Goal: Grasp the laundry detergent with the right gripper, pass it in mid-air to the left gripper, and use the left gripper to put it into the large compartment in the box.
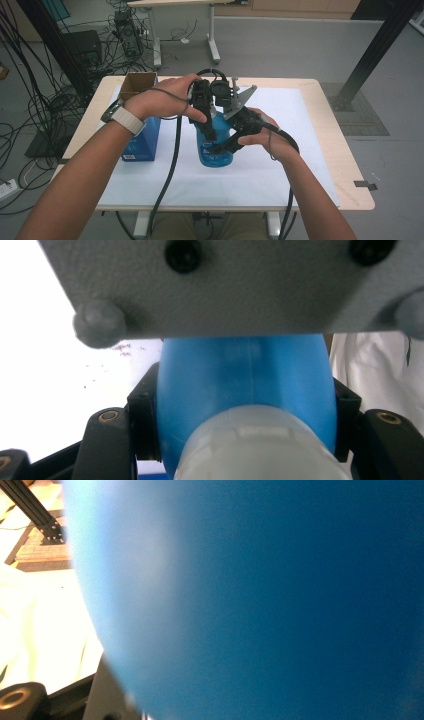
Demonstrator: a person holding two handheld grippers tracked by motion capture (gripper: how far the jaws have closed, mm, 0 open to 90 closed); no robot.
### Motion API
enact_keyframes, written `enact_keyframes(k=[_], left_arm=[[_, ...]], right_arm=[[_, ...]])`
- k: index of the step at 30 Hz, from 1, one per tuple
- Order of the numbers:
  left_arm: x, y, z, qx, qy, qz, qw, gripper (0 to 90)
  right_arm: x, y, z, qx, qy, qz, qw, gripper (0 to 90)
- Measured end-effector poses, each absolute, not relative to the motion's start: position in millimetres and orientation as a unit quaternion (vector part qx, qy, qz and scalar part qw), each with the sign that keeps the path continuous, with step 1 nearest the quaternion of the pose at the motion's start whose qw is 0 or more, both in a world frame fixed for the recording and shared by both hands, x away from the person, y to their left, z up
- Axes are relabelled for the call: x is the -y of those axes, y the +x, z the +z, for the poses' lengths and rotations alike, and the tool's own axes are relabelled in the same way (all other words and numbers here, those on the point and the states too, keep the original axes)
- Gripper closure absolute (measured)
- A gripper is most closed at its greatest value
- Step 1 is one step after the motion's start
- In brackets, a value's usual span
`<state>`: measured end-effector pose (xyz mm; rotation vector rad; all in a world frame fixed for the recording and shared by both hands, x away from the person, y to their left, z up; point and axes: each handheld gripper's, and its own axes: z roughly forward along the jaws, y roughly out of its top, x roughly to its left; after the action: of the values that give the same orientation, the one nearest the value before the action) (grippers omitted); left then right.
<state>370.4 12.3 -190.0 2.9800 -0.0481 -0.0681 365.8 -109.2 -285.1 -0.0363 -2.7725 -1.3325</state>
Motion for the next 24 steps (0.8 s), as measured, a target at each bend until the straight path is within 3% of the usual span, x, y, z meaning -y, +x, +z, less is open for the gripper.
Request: enact_keyframes(k=[24], left_arm=[[-12.6, 371.0, -189.9, 0.013, 0.996, -0.029, 0.083, 37.9]], right_arm=[[110.3, 365.5, -284.2, 0.902, -0.01, -0.43, 0.034, 43.8]])
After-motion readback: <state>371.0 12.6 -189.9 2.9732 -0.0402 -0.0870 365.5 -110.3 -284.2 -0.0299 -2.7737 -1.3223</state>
